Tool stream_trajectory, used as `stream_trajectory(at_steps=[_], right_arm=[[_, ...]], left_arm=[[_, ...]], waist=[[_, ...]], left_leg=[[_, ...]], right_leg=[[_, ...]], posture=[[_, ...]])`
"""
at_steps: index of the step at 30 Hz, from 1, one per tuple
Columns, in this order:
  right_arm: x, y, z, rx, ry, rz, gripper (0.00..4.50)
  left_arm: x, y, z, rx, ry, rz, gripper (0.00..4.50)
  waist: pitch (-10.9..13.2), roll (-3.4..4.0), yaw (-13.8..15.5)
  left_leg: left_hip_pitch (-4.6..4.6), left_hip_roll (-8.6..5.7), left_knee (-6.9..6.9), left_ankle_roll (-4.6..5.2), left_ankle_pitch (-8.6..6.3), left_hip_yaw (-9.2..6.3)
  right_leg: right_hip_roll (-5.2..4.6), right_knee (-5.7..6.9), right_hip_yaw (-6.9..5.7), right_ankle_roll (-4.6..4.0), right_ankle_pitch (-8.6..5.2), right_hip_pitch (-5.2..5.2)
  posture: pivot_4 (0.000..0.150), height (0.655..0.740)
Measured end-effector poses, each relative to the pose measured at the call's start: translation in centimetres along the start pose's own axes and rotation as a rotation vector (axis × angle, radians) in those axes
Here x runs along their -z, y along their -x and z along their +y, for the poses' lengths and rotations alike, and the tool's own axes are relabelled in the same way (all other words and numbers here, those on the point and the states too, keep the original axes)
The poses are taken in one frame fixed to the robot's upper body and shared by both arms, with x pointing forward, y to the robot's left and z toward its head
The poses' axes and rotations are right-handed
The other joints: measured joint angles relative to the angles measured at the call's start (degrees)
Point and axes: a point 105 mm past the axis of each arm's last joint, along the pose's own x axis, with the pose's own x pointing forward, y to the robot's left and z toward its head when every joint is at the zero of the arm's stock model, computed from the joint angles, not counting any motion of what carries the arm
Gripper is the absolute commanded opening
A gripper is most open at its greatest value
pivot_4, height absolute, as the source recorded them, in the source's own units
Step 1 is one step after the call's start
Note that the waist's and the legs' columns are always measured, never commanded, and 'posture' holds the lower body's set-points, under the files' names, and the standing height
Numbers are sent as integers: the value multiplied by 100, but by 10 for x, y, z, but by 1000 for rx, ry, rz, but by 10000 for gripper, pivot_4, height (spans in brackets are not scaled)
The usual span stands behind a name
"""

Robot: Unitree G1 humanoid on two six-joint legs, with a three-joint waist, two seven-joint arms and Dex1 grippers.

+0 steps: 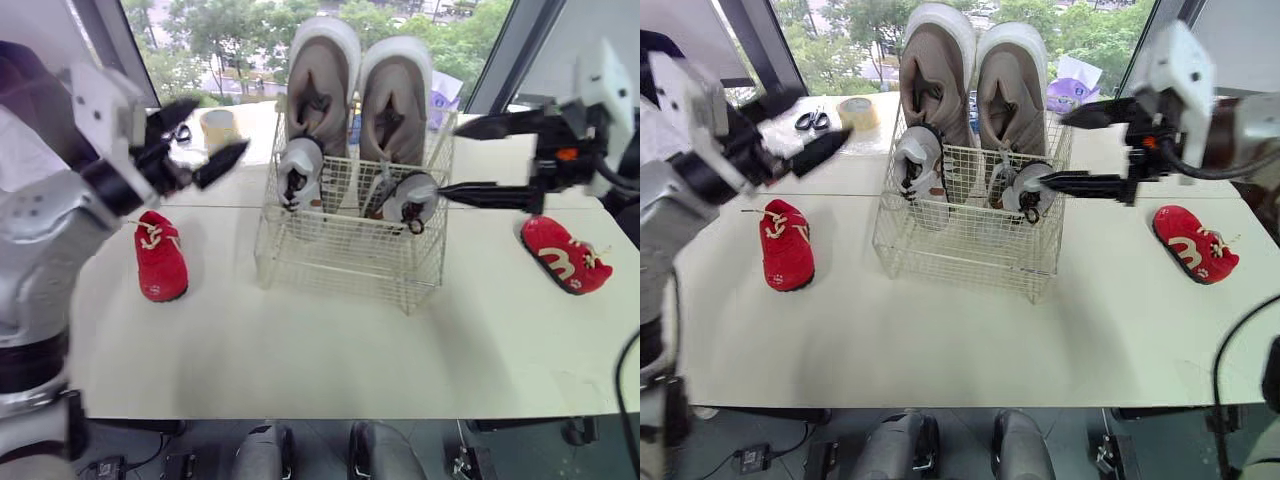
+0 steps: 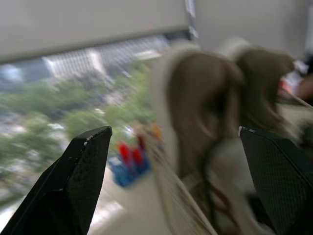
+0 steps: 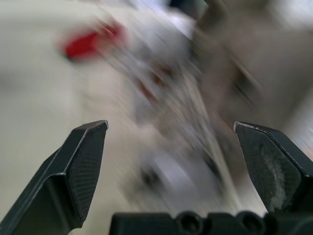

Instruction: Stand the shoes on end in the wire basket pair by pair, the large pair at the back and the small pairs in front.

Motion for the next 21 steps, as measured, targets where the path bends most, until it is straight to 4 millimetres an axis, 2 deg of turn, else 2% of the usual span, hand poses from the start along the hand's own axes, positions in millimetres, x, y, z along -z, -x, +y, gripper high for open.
stream_trajectory(at_steps=[2,6,8,13,16,19,21], right_arm=[[33,9,-18,133,-93,93,45000],[100,27,-38,322,-257,280,45000],[127,40,-47,397,-342,343,45000],[179,62,-58,497,-463,458,45000],[206,63,-59,510,-534,503,45000],[225,65,-57,507,-579,546,45000],[230,66,-58,508,-589,563,45000]], left_arm=[[16,4,-6,74,61,113,42882],[26,4,-12,160,120,135,42882],[33,4,-17,218,146,154,42882],[44,4,-31,380,210,180,42882],[41,4,-38,453,235,161,42882],[37,5,-44,502,260,161,42882],[37,6,-46,519,272,169,42882]], waist=[[0,-1,-8],[0,0,-13],[3,5,-20],[3,7,-61],[3,7,-124],[5,11,-156],[5,12,-163]], left_leg=[[2,0,0,-6,4,2],[4,3,0,-13,9,4],[3,3,-2,-14,10,10],[4,5,-4,-13,10,15],[4,5,-4,-13,10,12],[4,5,-5,-13,10,12],[4,5,-6,-14,11,12]], right_leg=[[3,-2,3,0,0,1],[11,5,9,-1,0,-3],[13,7,14,-1,0,-8],[17,3,17,-1,0,-9],[17,4,18,0,0,-9],[17,5,19,1,-1,-9],[17,5,20,2,-1,-9]], posture=[[1500,7400],[1500,7400],[1500,7400],[1500,7400],[1500,7400],[1500,7400],[1500,7400]])
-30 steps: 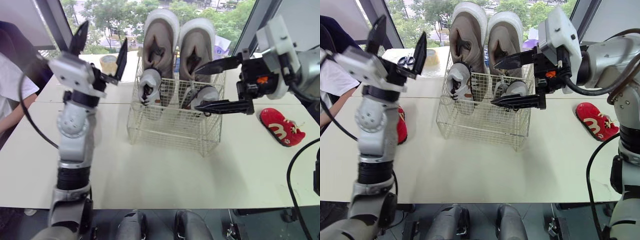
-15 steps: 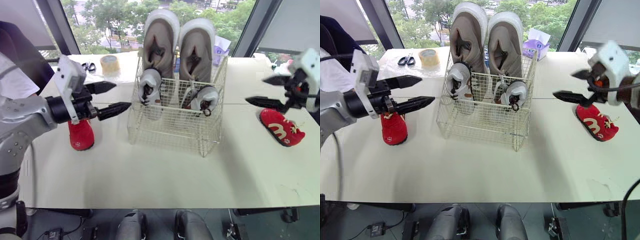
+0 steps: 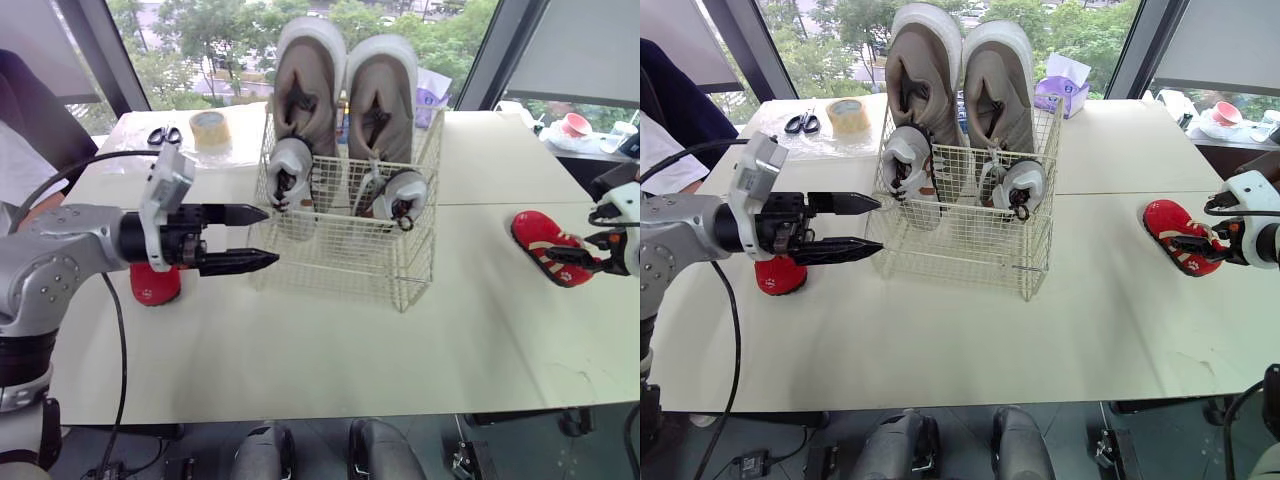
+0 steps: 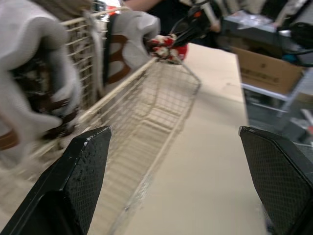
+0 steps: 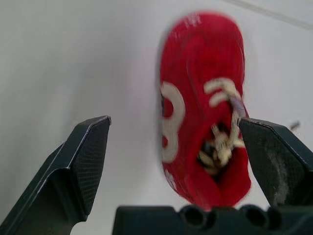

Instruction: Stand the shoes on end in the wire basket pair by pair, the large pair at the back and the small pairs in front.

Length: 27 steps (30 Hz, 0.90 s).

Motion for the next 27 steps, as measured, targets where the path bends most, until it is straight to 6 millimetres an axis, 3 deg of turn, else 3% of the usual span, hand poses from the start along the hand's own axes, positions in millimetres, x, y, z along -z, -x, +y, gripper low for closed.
stream_trajectory(at_steps=[7,13,16,22,24,27], right_arm=[[10,-12,-7,32,2,46,45000],[19,-19,-8,53,6,84,45000],[25,-20,-9,64,12,108,36753],[24,-24,-6,58,45,115,8235],[24,-25,-5,51,49,118,1063],[21,-25,-4,43,51,109,1063]], left_arm=[[-2,-6,-20,119,18,8,42882],[-3,-6,-20,110,17,11,42882],[-3,-6,-19,106,8,13,43615],[-8,-8,-18,92,-30,19,43615],[-9,-8,-18,90,-37,19,43615],[-13,-8,-12,72,-30,2,43615]], waist=[[0,0,-13],[0,0,-11],[0,0,-13],[-1,0,-17],[-1,1,-17],[-1,2,-17]], left_leg=[[1,0,1,-3,1,0],[5,-1,4,-3,2,0],[6,-1,3,-4,2,0],[8,-1,3,-7,4,0],[8,-1,3,-7,4,1],[8,-1,3,-8,5,1]], right_leg=[[0,1,3,0,0,1],[-1,0,3,0,1,7],[-1,1,3,0,1,7],[0,2,5,1,1,7],[0,3,5,0,1,7],[0,4,5,1,1,7]], posture=[[1500,7400],[1500,7400],[1500,7400],[1500,7400],[1500,7400],[1500,7400]])
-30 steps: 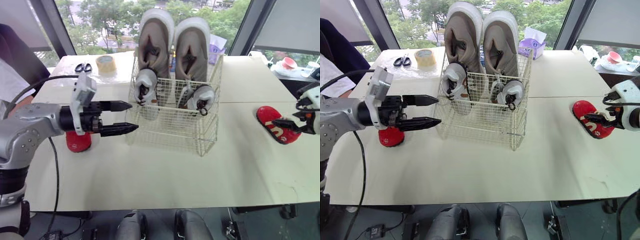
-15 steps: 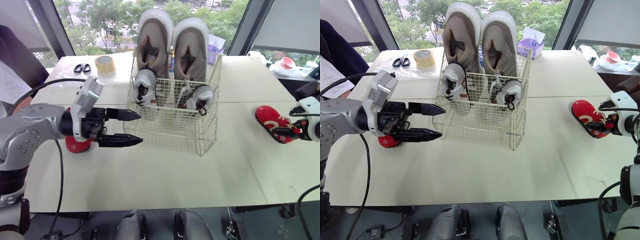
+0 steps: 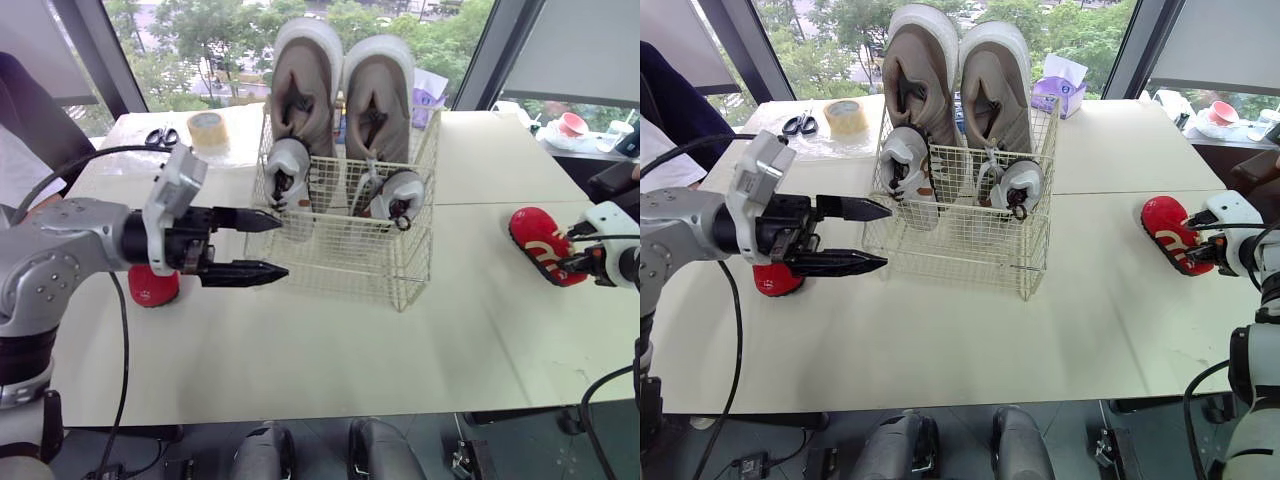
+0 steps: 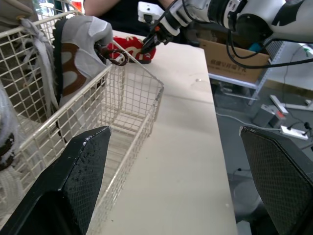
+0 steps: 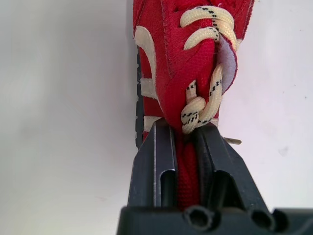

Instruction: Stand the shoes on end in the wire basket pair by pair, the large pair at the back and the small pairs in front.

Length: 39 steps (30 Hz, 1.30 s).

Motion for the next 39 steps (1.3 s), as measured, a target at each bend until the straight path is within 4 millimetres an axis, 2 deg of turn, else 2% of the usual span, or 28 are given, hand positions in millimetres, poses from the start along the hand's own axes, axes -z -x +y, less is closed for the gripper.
stream_trajectory(at_steps=[2,3,6,7,8,10,11,13,15,18,20,22,26,31,39], right_arm=[[-12,3,-1,9,3,-43,1063],[-29,8,-3,25,7,-104,1063],[-92,39,-7,71,40,-360,1063],[-118,57,-4,71,66,-490,1063],[-141,77,4,58,106,-609,1063],[-186,127,37,-17,220,-884,1063],[-197,147,55,-52,286,-977,1063],[-208,174,94,-145,413,-1108,1063],[-210,189,131,-233,531,-1180,1063],[-205,196,172,-310,715,-1194,1063],[-198,194,200,-357,873,-1186,1063],[-192,186,218,-371,1004,-1166,1063],[-192,173,223,-315,1137,-1143,1063],[-196,166,225,-267,1211,-1138,1063],[-203,162,234,-249,1264,-1151,1063]], left_arm=[[-5,0,5,-15,6,-20,43615],[-8,1,8,-26,14,-26,43615],[-17,2,16,-46,27,-56,43615],[-21,2,20,-52,36,-80,43615],[-25,2,25,-60,47,-100,43615],[-35,5,36,-86,75,-145,43615],[-41,4,41,-90,86,-166,43615],[-51,7,48,-107,95,-196,43615],[-62,9,53,-110,101,-227,43615],[-76,11,59,-108,115,-257,43615],[-85,9,61,-94,120,-277,43615],[-92,6,62,-75,136,-289,43615],[-91,0,64,-48,202,-286,43615],[-87,-5,62,-22,238,-267,43615],[-91,-9,42,49,189,-223,43615]], waist=[[6,11,1],[10,27,0],[11,49,-10],[12,50,6],[13,52,19],[12,50,33],[12,49,38],[10,47,46],[11,46,64],[11,45,66],[10,44,60],[11,42,56],[11,42,37],[12,40,25],[13,40,29]], left_leg=[[-1,-1,0,0,0,2],[-1,-3,0,0,0,7],[1,0,-5,-4,3,9],[1,2,-8,-9,6,5],[0,3,-10,-14,8,3],[1,5,-11,-18,11,-4],[1,6,-11,-19,11,-9],[0,5,-8,-18,11,-10],[-2,1,-2,-14,9,-10],[-5,-3,2,-1,1,-8],[-5,-4,3,2,0,-7],[-5,-5,4,2,0,-6],[-4,-4,4,2,1,-4],[-4,-1,4,-1,3,-3],[-4,0,4,-3,4,-4]], right_leg=[[-1,1,4,1,0,-2],[-1,2,9,1,1,-5],[2,6,14,2,0,-11],[5,6,11,2,0,-10],[6,8,10,2,0,-13],[16,10,2,2,1,-9],[17,10,-2,2,1,-7],[15,8,-5,2,1,-4],[4,8,-6,2,1,0],[0,5,-5,3,1,1],[0,5,-4,3,1,1],[0,5,-4,4,1,0],[1,7,-2,4,1,-1],[2,9,-2,4,1,-4],[2,11,-1,4,1,-5]], posture=[[1500,7400],[1500,7400],[1500,7400],[1500,7400],[1500,7400],[1500,7400],[1500,7400],[1500,7400],[1500,7400],[1500,7400],[1500,7400],[1500,7400],[1500,7400],[1500,7400],[1500,7400]])
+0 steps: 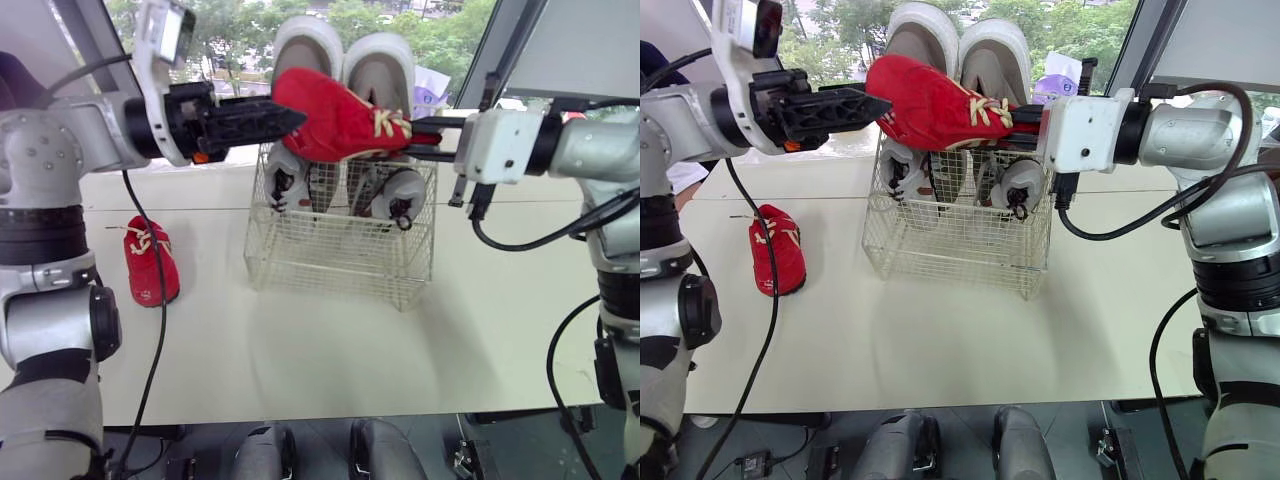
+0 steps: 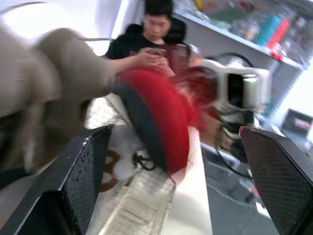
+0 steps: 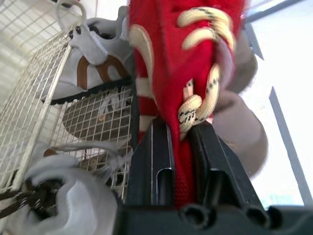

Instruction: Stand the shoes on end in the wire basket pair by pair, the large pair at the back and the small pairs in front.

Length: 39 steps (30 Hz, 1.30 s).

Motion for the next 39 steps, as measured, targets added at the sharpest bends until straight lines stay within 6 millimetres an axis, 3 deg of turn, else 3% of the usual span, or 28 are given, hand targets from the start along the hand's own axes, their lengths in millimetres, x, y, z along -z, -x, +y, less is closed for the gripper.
stream_trajectory(at_steps=[6,11,12,13,19,20,22,27,31,34,39], right_arm=[[-3,-2,1,-7,16,-13,1063],[-25,-5,-2,-16,96,-75,1063],[-25,-5,-2,-18,95,-74,881],[-24,-5,-2,-19,90,-70,881],[-20,-6,-1,-31,61,-51,881],[-21,-6,0,-36,54,-51,10345],[-25,-4,-1,-33,-17,-78,18516],[-38,20,-16,28,-466,-213,43508],[-34,47,-23,78,-917,-382,44453],[-16,59,-12,101,-1200,-460,44453],[9,38,33,125,-1556,-538,44453]], left_arm=[[0,-1,1,-8,10,-3,43615],[2,-3,7,-34,26,-9,43615],[2,-3,8,-39,29,-11,38358],[3,-3,9,-43,32,-13,36513],[13,0,14,-73,35,-5,9167],[15,1,16,-80,41,-4,4586],[17,5,20,-103,57,-20,2409],[30,8,21,-88,149,-150,2409],[38,13,20,-91,199,-292,2409],[39,12,11,-61,207,-354,2409],[30,3,3,-22,190,-451,2409]], waist=[[0,0,-1],[0,0,-1],[0,0,-1],[0,0,0],[0,0,2],[0,0,2],[0,0,3],[-2,-3,31],[-7,-13,31],[-10,-20,34],[-12,-22,17]], left_leg=[[0,0,0,0,0,0],[0,0,0,0,0,0],[1,0,0,0,0,0],[1,-1,0,0,0,1],[1,0,1,0,0,1],[1,0,1,0,0,0],[1,1,1,0,0,0],[1,0,3,1,0,-8],[6,0,2,2,-1,-16],[8,-1,2,6,-3,-19],[21,-2,-1,7,-4,-16]], right_leg=[[0,0,1,0,0,0],[0,1,0,0,0,0],[0,1,0,0,0,1],[0,1,1,0,0,1],[0,1,1,0,0,1],[0,2,1,-1,0,0],[0,3,1,-1,0,0],[-5,1,-1,-3,2,8],[-9,0,-3,-5,4,18],[-10,-1,-5,-7,5,23],[-7,3,-4,-7,5,29]], posture=[[1500,7400],[1500,7400],[1500,7400],[1500,7400],[1500,7400],[1500,7400],[1500,7400],[1500,7400],[1500,7400],[1500,7400],[1500,7400]])
